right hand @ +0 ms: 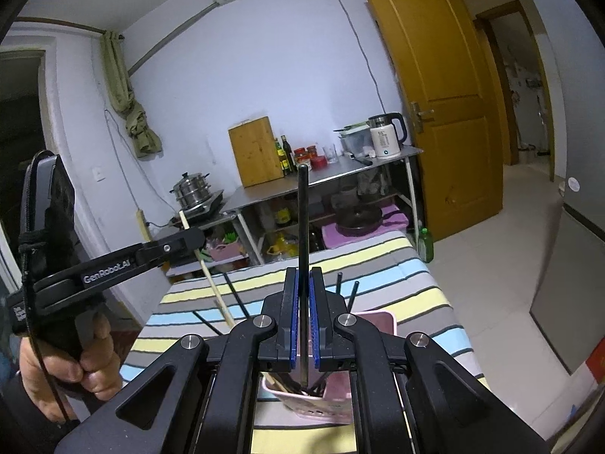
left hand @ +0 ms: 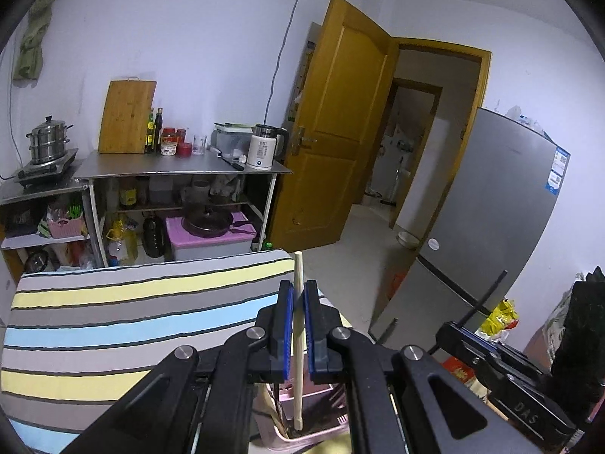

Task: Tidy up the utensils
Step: 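Carry both held chopsticks over the pink holder and lower them in, then open both tools to release the chopsticks into the holder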

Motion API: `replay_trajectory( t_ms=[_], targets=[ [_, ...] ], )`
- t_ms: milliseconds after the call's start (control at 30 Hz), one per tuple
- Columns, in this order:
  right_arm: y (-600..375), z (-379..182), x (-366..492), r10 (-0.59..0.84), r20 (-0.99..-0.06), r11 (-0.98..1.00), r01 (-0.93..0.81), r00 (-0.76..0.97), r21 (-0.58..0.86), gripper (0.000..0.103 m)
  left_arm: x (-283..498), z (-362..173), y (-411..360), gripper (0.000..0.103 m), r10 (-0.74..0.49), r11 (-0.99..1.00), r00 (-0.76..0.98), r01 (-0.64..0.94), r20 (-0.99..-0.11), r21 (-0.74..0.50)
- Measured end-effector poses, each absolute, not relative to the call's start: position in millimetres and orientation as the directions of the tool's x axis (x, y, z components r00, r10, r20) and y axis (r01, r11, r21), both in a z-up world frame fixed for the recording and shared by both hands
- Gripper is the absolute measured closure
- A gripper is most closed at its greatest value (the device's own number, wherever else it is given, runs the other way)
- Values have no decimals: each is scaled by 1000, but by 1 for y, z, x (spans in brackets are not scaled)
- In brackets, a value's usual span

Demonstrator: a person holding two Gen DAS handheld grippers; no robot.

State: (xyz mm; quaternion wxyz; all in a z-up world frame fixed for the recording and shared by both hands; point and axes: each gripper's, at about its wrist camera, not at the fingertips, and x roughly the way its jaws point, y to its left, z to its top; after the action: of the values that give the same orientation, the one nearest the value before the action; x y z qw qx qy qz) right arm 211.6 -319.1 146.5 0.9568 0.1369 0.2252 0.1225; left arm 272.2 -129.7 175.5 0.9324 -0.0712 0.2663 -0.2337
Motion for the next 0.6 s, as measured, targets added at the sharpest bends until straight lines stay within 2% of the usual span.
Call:
replay_trajectory(
  t_ms=[333,600],
  targets=[
    [-315,131,214,300,-432,933,-168,850,317,98,262,140,-134,98,-492,869,704,433,-512,-240],
    [-311,121,205,299,-460,936,-164,836,310,98,235,137,-123,98,-497,864,693,449,-521,-228]
  ],
)
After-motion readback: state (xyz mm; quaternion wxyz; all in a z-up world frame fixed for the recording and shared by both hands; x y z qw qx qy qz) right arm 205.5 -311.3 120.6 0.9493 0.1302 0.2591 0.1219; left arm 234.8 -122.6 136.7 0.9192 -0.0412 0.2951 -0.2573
